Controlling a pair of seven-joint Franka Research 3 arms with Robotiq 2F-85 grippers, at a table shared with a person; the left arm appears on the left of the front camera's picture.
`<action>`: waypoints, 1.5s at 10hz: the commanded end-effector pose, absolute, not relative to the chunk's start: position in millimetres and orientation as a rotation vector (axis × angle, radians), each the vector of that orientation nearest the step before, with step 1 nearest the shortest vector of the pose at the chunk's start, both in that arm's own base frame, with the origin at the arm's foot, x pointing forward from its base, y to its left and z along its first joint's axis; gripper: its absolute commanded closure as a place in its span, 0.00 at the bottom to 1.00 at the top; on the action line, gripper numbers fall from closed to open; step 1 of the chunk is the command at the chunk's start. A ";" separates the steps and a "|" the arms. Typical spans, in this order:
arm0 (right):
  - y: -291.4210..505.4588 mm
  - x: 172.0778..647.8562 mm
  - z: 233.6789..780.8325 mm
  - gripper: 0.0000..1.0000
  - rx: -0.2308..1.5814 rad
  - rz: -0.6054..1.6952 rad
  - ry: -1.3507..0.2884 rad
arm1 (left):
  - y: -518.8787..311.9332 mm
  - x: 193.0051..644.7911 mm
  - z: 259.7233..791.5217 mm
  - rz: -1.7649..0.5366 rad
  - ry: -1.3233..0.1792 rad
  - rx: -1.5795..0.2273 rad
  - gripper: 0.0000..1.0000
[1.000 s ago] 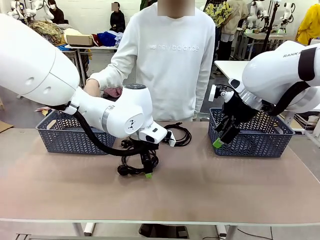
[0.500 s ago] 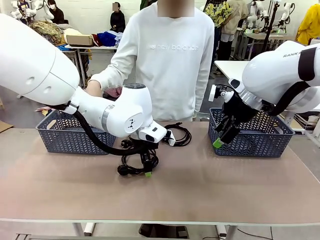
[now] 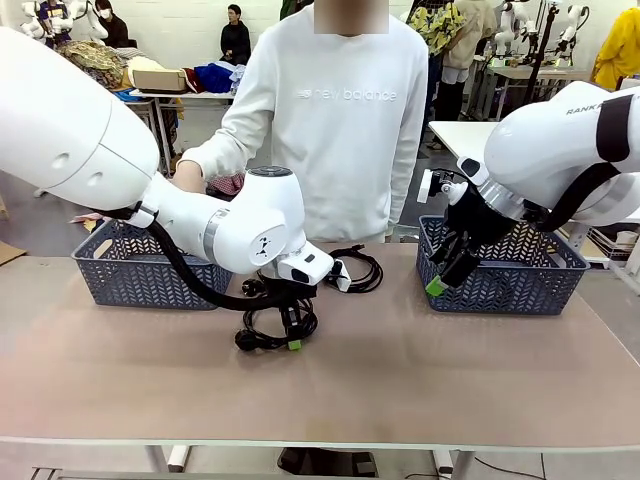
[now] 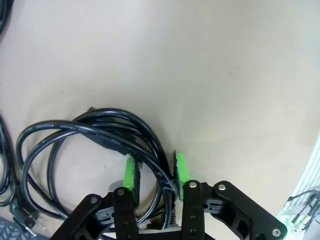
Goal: Organize the cables according to human instructions.
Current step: Pick up a bundle of cables and place it in the basket indicated by the human.
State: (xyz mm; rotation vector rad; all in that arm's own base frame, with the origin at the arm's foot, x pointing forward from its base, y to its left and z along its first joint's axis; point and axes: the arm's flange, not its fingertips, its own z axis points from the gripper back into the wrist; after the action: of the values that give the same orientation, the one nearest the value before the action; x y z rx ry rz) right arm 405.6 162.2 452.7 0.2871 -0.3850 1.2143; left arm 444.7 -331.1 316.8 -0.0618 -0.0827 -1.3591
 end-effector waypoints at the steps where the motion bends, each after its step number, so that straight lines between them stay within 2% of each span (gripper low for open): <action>1: 161.2 405.1 453.8 0.00 0.287 1.210 -0.389 | -332.4 441.7 320.0 -1.352 -0.066 -0.092 1.00; 2: 161.2 405.1 453.8 0.00 0.287 1.210 -0.389 | -333.4 439.4 321.8 -1.355 -0.057 -0.121 0.89; 3: 161.2 405.1 453.8 0.00 0.287 1.210 -0.389 | -334.9 436.7 324.8 -1.353 -0.045 -0.157 1.00; 8: 161.2 405.1 453.8 0.00 0.287 1.210 -0.389 | -337.6 424.3 352.9 -1.313 -0.065 -0.117 1.00; 10: 161.2 405.1 453.8 0.00 0.287 1.210 -0.389 | -332.5 418.9 394.6 -1.333 -0.134 -0.038 1.00; 13: 161.2 405.1 453.8 0.00 0.287 1.210 -0.389 | -318.6 416.9 463.9 -1.428 -0.144 0.006 1.00; 15: 161.2 405.1 453.8 0.00 0.287 1.210 -0.389 | -294.0 430.7 504.4 -1.504 -0.135 0.034 1.00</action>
State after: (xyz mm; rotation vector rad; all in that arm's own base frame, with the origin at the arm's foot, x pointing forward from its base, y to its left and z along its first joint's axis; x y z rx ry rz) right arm 405.6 162.3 452.8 0.2871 -0.3852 1.2144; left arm 419.1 -307.2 492.2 0.0128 -0.1461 -1.4524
